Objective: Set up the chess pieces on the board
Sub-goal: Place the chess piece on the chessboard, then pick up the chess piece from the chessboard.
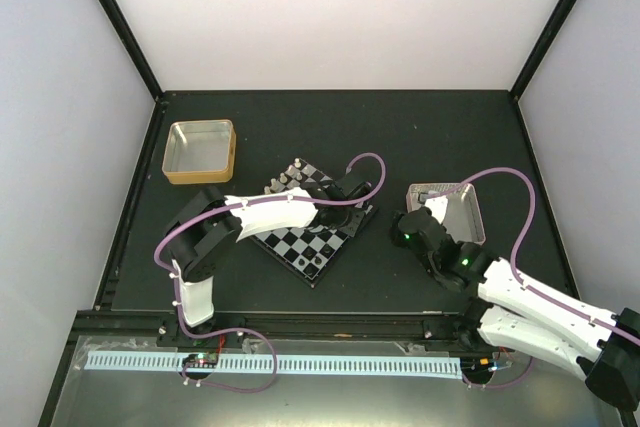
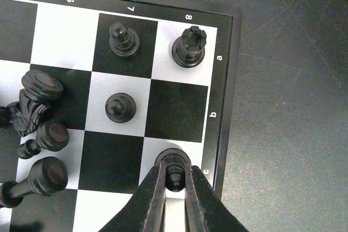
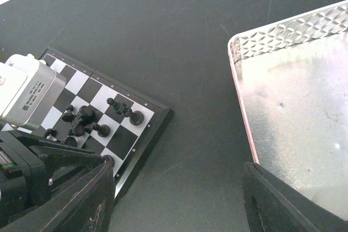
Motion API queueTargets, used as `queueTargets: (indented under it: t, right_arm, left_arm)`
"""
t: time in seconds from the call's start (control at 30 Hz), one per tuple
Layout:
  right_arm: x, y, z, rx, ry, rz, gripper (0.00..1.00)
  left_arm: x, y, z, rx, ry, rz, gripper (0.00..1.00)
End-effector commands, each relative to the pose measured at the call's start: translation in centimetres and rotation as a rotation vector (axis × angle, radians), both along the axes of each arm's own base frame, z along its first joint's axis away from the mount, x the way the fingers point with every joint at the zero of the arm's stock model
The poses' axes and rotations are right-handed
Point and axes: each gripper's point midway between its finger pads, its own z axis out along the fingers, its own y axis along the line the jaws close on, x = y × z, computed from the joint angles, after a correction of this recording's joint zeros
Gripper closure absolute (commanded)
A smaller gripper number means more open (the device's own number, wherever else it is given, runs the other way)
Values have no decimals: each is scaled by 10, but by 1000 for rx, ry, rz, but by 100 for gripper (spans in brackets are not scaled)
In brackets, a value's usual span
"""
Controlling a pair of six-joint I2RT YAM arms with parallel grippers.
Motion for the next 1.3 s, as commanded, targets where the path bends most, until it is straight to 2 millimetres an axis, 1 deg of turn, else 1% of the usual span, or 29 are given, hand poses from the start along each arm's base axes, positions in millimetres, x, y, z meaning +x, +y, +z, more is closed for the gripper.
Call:
queueTargets:
  t: [0.0, 0.07, 0.2, 0.33, 0.47, 0.6, 0.67, 0.73, 0.83, 0.9, 1.0, 1.1, 1.2, 1.27]
  right_arm:
    - [4, -3, 0, 8, -14, -28, 35]
    - [4, -3, 1, 9, -14, -27, 35]
    - [3, -2, 2, 13, -12, -23, 35]
    - [3, -2, 4, 23, -18, -20, 35]
    - [3, 2, 7, 27, -18, -1, 35]
    - [4, 12, 9, 27, -13, 44, 35]
    - [5, 22, 9, 26, -6, 90, 35]
    - [7, 33, 11, 26, 5, 131, 35]
    - [11, 46, 6, 8, 41, 164, 36]
    - [13, 52, 3, 3, 60, 174, 37]
    - [15, 59, -1, 12, 77, 188, 39]
    - [15, 63, -3, 17, 83, 195, 40]
    - [16, 64, -4, 12, 88, 198, 40]
    - [16, 64, -5, 8, 89, 197, 41]
  left_arm:
    - [-7, 0, 0, -1, 25, -16, 90]
    - [-5, 2, 0, 13, 18, -2, 85]
    - [-3, 2, 4, 14, 13, 7, 66]
    - [0, -1, 23, -27, -10, 6, 57]
    - [3, 2, 44, -76, -37, 22, 52]
    - [7, 16, 65, -129, -72, 59, 49]
    - [11, 28, 74, -151, -102, 92, 48]
    - [15, 43, 77, -160, -120, 130, 46]
    - [18, 66, 69, -150, -111, 185, 45]
    - [19, 83, 56, -126, -86, 220, 48]
    - [18, 98, 42, -103, -54, 241, 54]
    - [17, 105, 31, -89, -23, 243, 58]
    - [18, 105, 25, -87, -8, 237, 61]
    - [20, 104, 23, -81, -3, 236, 64]
